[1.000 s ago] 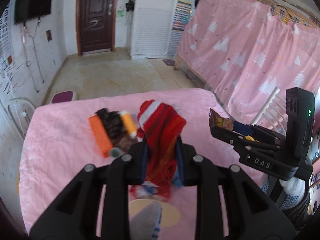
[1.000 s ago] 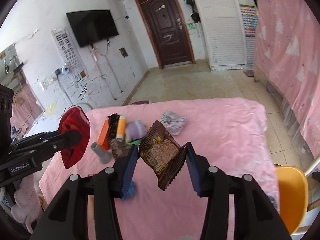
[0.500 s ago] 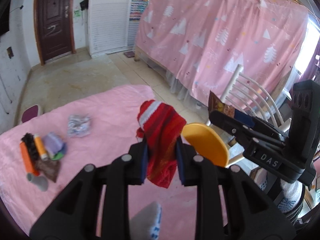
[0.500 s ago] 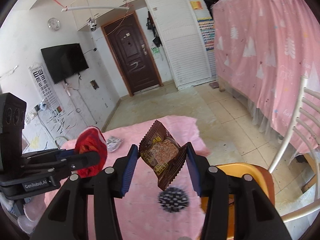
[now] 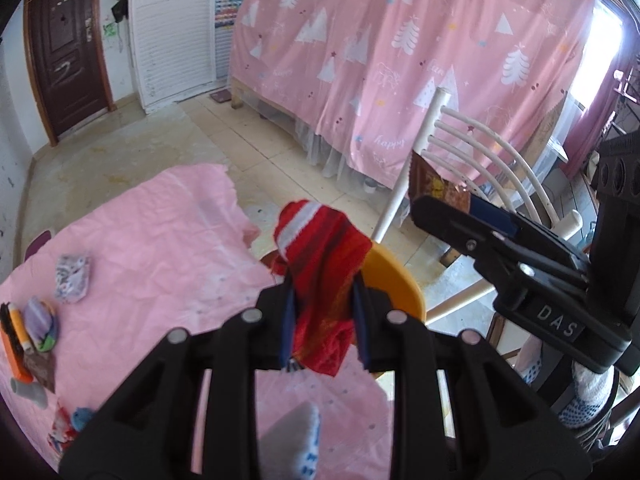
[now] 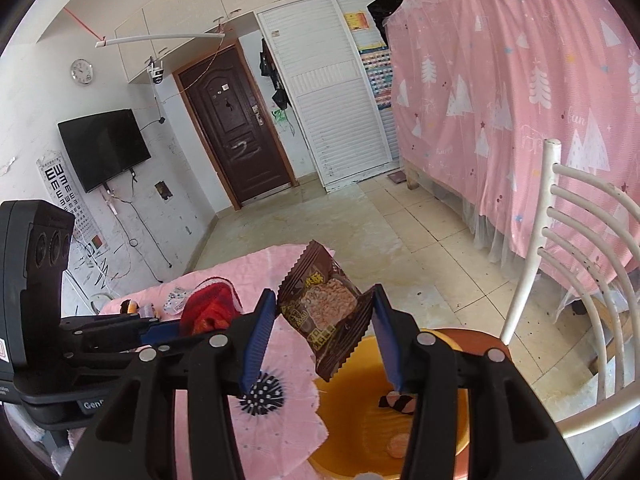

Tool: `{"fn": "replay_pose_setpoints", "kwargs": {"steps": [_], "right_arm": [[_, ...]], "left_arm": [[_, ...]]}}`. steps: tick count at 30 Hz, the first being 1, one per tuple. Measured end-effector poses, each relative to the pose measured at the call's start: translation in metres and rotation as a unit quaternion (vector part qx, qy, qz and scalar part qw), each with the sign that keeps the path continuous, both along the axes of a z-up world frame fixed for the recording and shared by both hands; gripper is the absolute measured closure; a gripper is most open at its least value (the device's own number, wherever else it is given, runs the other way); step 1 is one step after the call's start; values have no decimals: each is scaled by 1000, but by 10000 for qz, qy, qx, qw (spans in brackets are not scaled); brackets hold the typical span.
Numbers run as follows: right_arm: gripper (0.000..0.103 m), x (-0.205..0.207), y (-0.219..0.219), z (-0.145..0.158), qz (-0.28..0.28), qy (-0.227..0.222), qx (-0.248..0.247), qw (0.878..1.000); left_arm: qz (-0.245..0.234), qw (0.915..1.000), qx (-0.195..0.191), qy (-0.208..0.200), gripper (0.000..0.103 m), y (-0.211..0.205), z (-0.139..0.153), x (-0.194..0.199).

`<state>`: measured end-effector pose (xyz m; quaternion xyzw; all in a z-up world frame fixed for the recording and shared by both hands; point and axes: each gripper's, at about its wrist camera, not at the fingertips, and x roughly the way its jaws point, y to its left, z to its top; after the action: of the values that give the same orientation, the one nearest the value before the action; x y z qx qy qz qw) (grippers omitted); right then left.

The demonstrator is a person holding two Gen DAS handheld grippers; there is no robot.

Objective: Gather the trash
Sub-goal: 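Carry both items to the orange basin and open both tools to drop them, then move both open tools back over the bed clutter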

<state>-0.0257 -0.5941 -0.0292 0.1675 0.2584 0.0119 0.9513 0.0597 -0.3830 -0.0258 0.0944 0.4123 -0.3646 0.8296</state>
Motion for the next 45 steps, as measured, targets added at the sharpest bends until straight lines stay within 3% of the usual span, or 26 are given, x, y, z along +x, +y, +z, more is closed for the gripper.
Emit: {"fn": "replay_pose_setpoints", "kwargs": {"steps": [6, 9, 12, 18, 23, 36, 41, 45], "right_arm": [[65, -6, -14, -6, -172, -41, 65, 9998], [65, -12, -25, -8, -344, -91, 124, 9993], [65, -14, -30, -10, -397, -92, 183, 9990], [63, -7, -25, -18, -310, 88, 150, 9994], [50, 4, -16, -21, -279, 221, 137, 9993], [46, 28, 9, -18, -244, 386, -92, 9989], [29, 38, 8, -26, -447, 578, -117, 9973], [29, 41, 20, -23, -387, 563, -181, 9975]], "left_arm": [[-188, 9998, -45, 33, 79, -31, -6, 0], [-108, 9999, -17, 85, 50, -40, -8, 4], [-27, 9999, 3, 121, 45, -44, -9, 7], [186, 9996, 31, 224, 45, -36, -11, 12], [290, 9994, -69, 194, 44, -19, -3, 10], [883, 9949, -433, 226, 44, 54, 16, 15], [960, 9938, -541, 163, 39, 78, 24, 10], [1049, 9926, -603, 142, 39, 93, 27, 10]]}}
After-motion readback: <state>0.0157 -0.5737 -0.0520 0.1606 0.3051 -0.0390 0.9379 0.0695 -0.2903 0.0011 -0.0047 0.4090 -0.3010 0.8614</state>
